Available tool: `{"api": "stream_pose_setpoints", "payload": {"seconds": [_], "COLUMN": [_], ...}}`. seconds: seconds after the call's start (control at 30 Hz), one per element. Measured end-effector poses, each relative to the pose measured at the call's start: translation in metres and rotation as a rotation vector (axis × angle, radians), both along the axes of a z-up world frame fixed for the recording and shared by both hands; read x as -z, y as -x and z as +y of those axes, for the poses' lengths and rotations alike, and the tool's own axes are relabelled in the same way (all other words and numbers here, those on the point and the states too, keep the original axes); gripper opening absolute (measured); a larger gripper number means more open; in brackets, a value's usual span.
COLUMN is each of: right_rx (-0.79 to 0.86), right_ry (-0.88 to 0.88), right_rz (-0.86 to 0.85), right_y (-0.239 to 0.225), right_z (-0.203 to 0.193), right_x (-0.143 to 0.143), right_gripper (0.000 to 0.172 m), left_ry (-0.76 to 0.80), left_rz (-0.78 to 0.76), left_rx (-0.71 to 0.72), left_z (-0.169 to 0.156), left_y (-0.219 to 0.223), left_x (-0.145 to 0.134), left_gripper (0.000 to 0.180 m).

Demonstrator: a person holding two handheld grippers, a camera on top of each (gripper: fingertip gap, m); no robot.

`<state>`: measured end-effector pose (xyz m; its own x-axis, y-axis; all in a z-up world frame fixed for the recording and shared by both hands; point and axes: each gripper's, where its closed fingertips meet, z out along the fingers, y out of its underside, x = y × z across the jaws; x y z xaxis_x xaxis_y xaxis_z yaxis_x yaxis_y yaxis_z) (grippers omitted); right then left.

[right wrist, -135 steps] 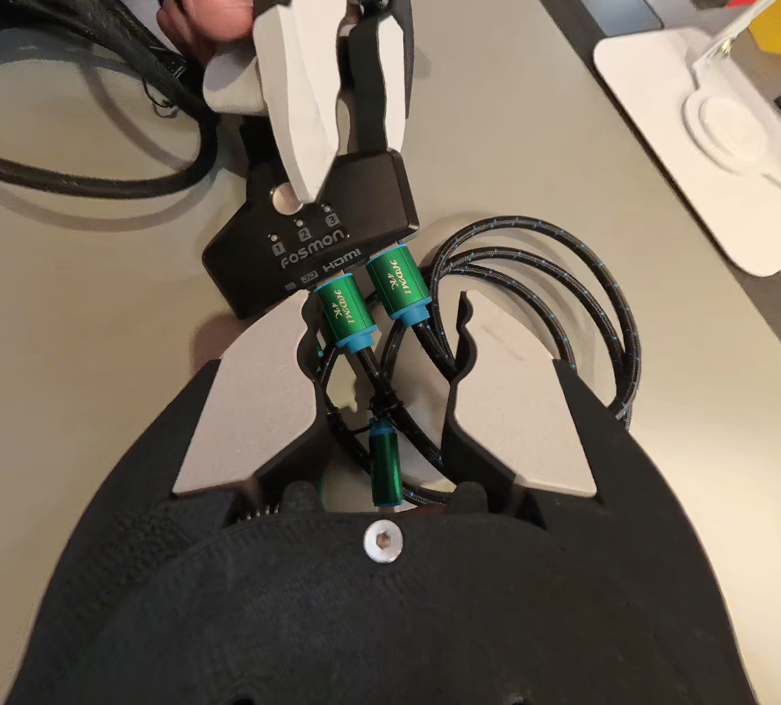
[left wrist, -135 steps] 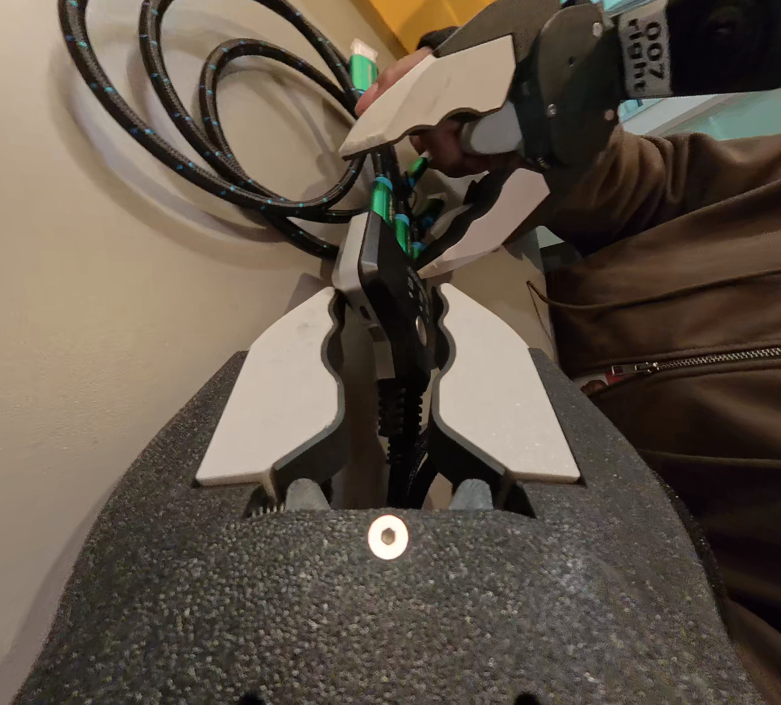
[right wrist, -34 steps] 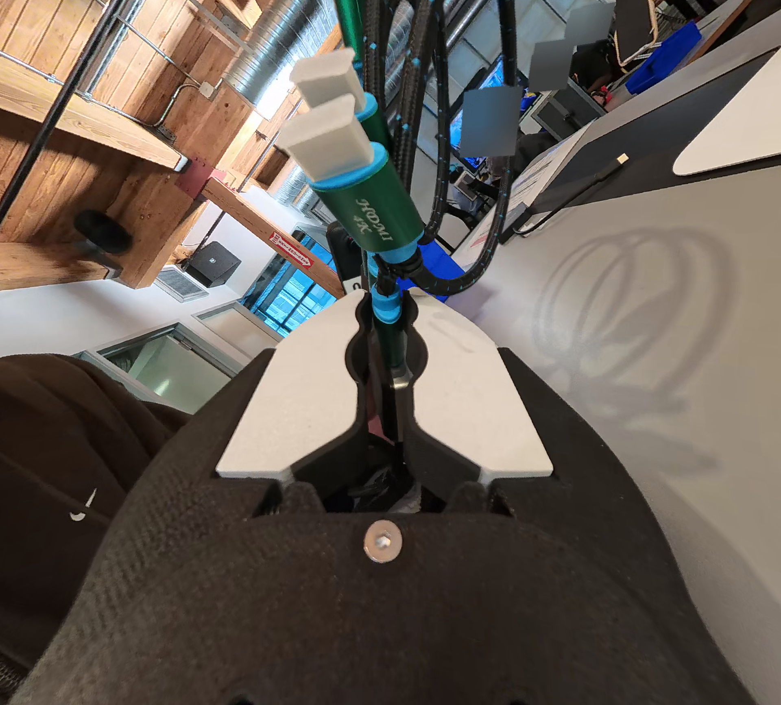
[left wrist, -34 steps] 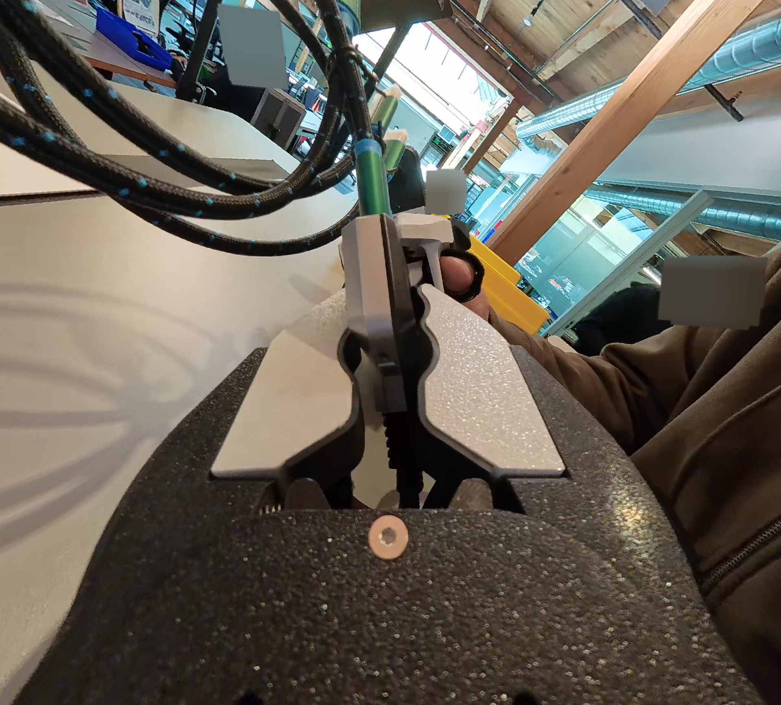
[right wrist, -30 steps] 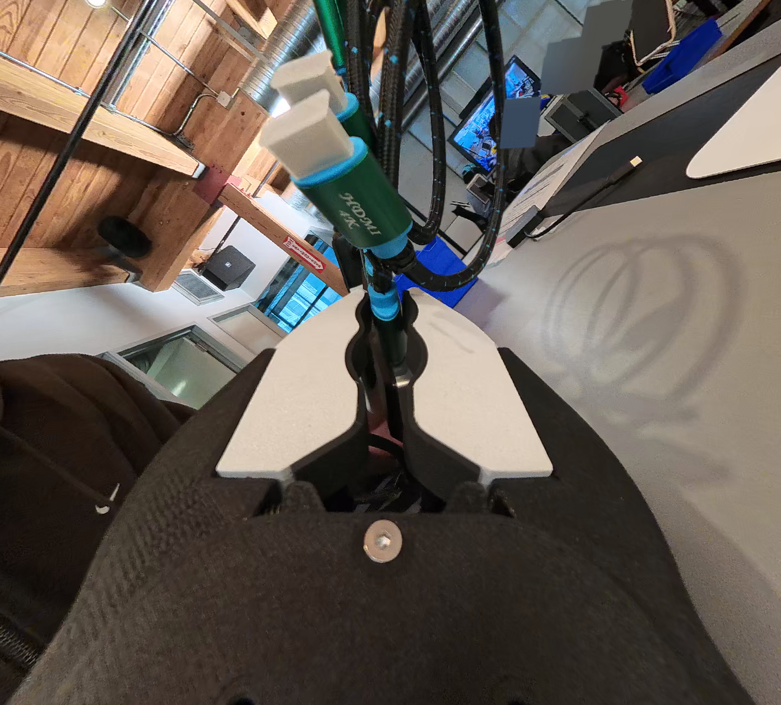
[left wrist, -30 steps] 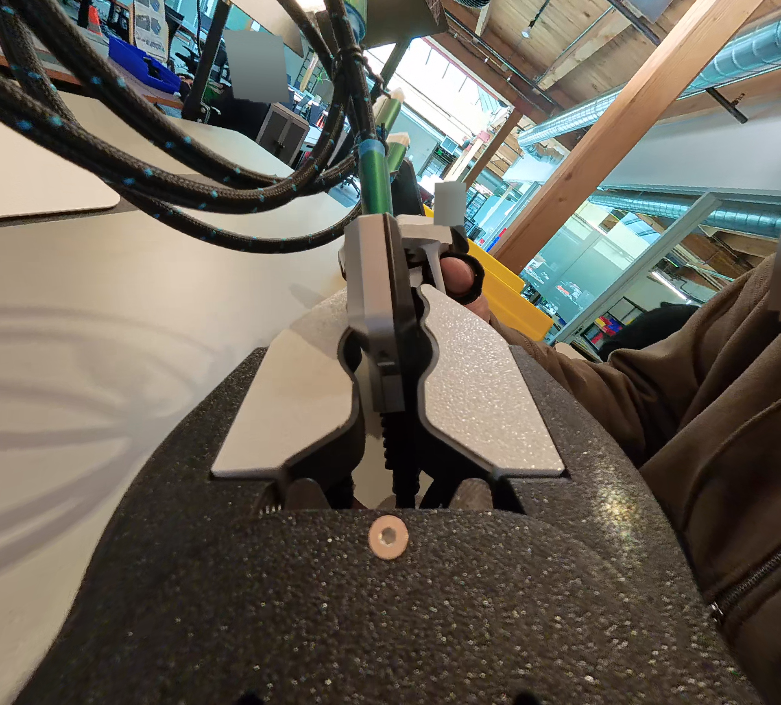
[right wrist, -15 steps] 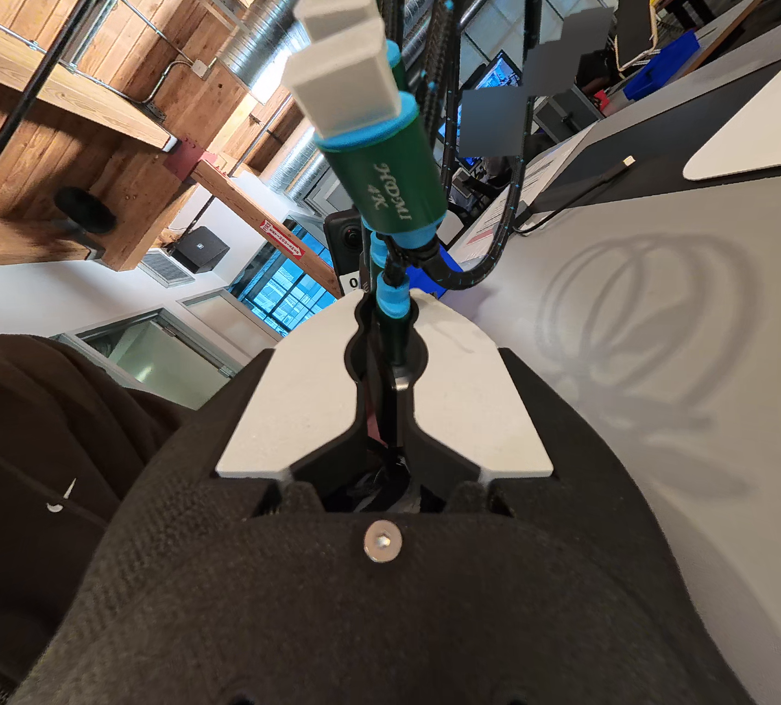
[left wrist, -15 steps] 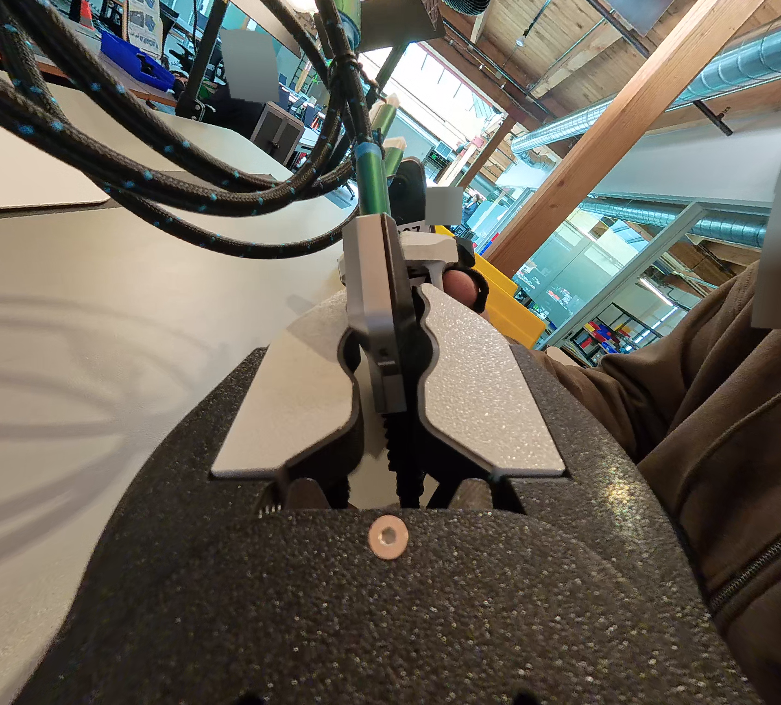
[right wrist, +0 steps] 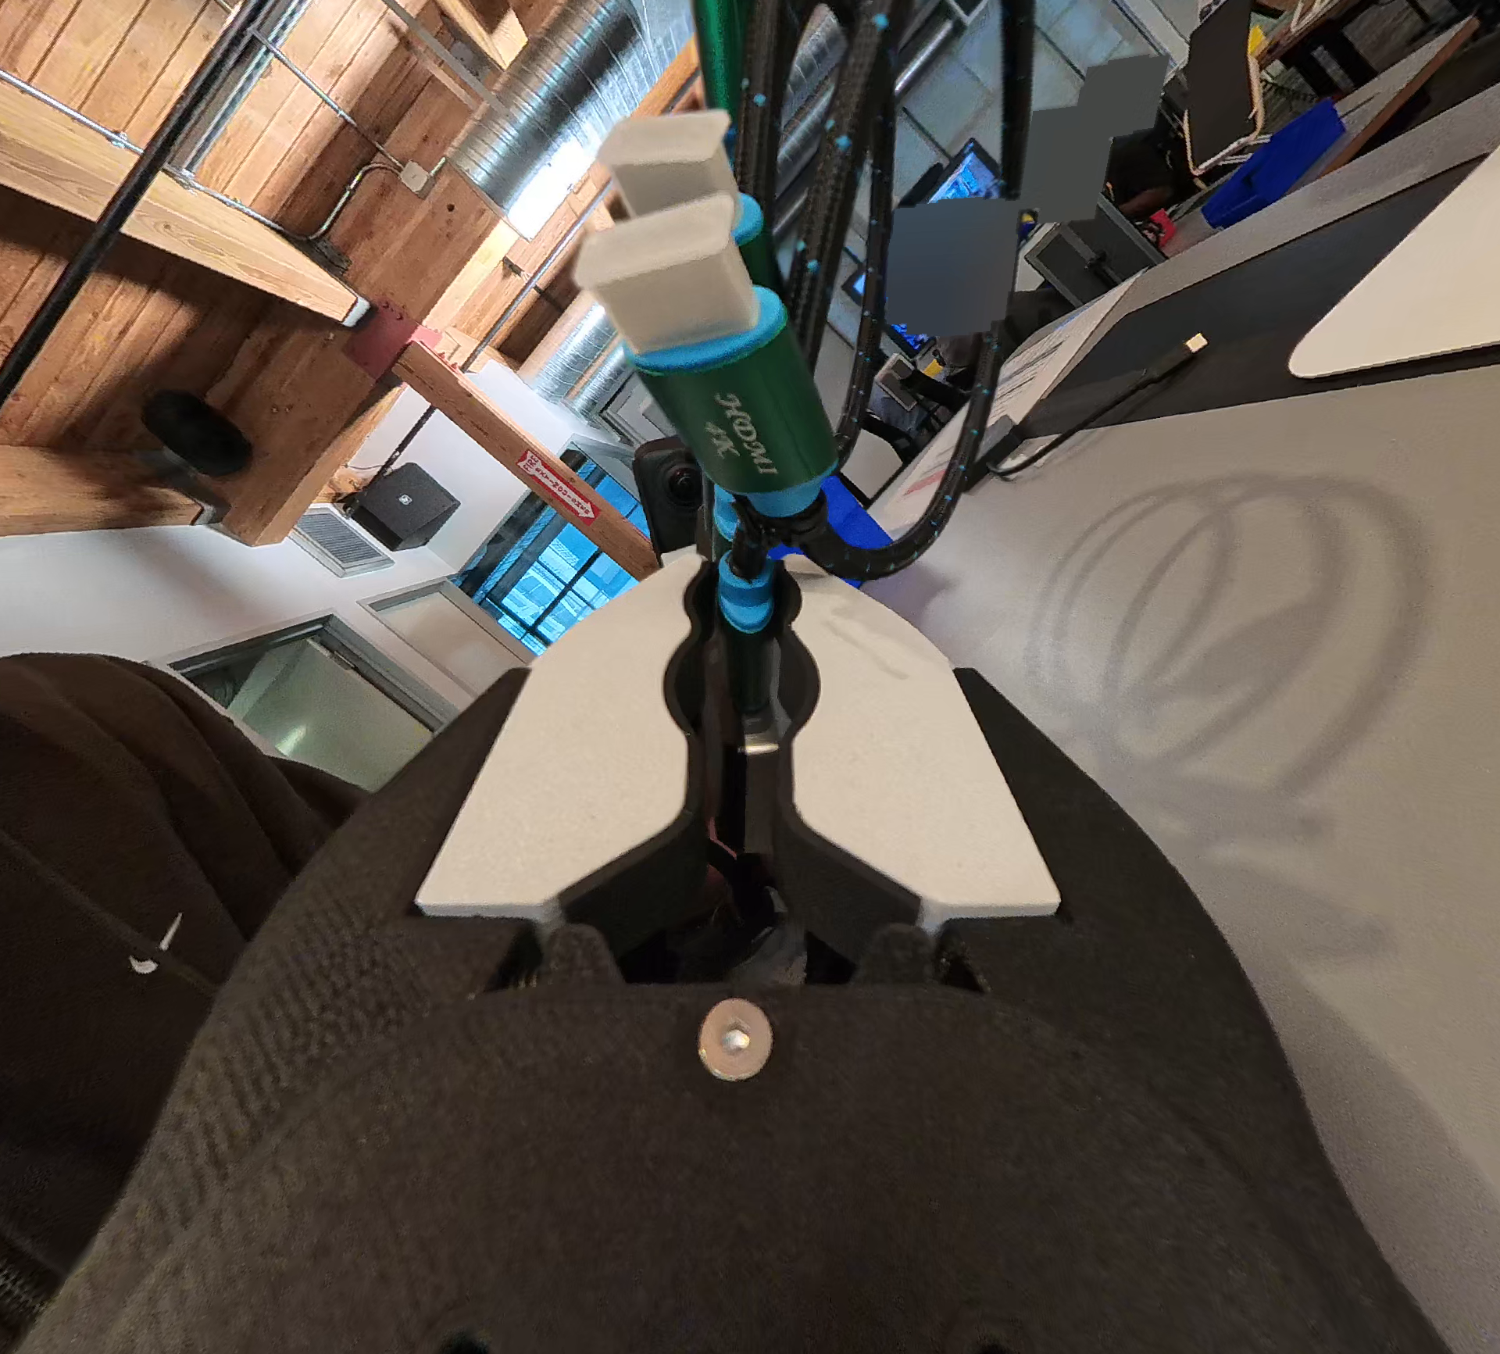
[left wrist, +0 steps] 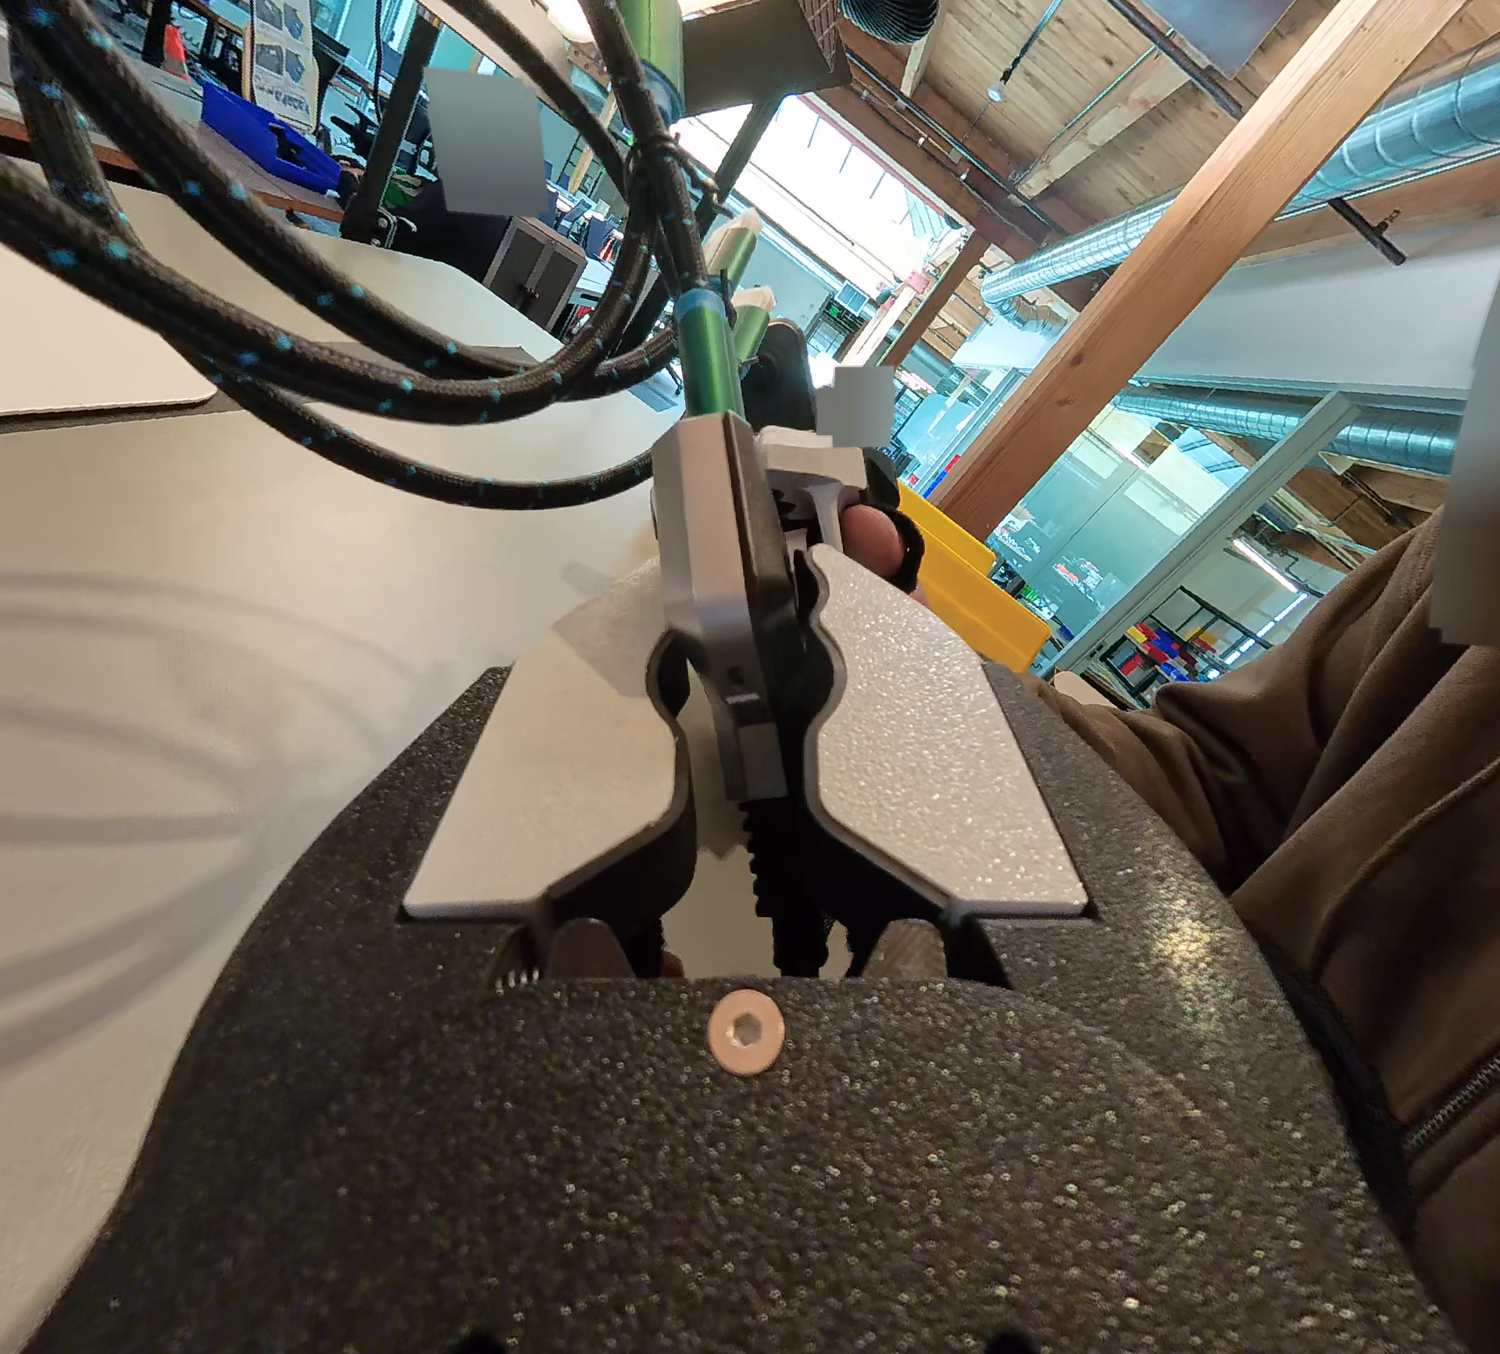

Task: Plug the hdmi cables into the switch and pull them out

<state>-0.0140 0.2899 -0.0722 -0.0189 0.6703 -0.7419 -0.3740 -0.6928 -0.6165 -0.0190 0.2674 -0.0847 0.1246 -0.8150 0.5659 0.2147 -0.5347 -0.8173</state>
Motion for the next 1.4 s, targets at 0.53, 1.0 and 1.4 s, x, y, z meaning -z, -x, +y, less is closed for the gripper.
{"api": "stream_pose_setpoints", "payload": {"seconds": [0.53, 1.0, 1.4], "right_rx": [0.005, 0.104, 0.111], "right_ry": [0.003, 0.043, 0.021], "right_rz": [-0.040, 0.102, 0.082], "right_y": [0.003, -0.001, -0.008], "right_z": [0.000, 0.008, 0.007], "right_x": [0.004, -0.005, -0.007], "right_gripper": [0.014, 0.010, 0.008], "left_ry": [-0.011, 0.012, -0.009], "left_rz": [0.011, 0.000, 0.048], "left_rx": [-0.034, -0.028, 0.021], "left_z": [0.003, 0.003, -0.003], "left_y": [0.000, -0.001, -0.006], "left_x": [0.001, 0.000, 0.001], "left_gripper": [0.024, 0.024, 0.023]}}
